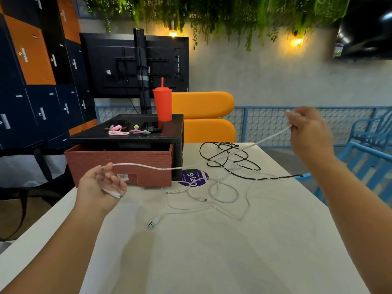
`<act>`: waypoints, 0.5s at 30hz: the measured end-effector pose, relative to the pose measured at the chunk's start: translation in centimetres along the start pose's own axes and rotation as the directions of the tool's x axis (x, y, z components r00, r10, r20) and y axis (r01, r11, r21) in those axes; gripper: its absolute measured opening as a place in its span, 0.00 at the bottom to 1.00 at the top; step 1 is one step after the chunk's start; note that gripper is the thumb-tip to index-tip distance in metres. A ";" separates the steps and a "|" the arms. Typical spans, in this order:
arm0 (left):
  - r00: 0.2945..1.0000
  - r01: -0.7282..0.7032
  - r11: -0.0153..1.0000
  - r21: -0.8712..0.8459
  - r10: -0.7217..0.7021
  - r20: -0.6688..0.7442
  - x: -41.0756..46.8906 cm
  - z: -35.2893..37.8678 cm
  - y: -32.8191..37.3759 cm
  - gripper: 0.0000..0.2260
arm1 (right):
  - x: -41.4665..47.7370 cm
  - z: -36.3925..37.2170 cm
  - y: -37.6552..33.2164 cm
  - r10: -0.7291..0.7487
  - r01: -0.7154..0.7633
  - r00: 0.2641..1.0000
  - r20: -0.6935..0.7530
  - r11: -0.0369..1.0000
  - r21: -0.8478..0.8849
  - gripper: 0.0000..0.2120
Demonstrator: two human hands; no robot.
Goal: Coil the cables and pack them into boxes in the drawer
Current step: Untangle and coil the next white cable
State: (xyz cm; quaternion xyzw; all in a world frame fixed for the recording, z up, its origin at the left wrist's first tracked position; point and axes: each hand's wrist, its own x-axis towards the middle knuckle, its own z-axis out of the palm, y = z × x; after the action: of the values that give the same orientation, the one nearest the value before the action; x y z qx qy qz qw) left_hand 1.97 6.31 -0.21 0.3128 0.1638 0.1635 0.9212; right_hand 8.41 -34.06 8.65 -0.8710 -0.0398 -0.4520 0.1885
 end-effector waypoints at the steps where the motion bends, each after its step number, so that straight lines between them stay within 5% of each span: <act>1: 1.000 -0.017 1.000 0.014 0.017 0.006 -0.3 0.3 0.0 0.12 | 0.1 0.3 -0.2 -0.055 0.056 0.998 0.036 0.997 -0.048 0.14; 4: 0.997 -0.067 0.986 0.155 0.061 0.046 -1.1 1.2 -0.3 0.14 | -0.3 2.2 0.0 -0.107 0.168 0.951 0.289 0.967 -0.194 0.13; 8: 0.989 -0.119 0.922 0.369 0.076 0.127 -2.6 2.4 -0.9 0.17 | -2.8 4.3 -0.3 0.102 0.072 0.770 0.630 0.967 -0.244 0.20; 15: 0.953 -0.196 0.858 0.475 0.053 0.298 -4.6 4.2 -0.9 0.15 | -5.5 5.9 -3.8 0.016 -0.070 0.740 0.673 0.996 0.053 0.17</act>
State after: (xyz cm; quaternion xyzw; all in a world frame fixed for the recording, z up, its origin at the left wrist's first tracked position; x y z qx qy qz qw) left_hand -0.30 1.59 3.28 0.5699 0.0506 0.1307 0.8097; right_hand 8.85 -27.88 2.28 -0.9682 -0.1018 -0.1019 0.2044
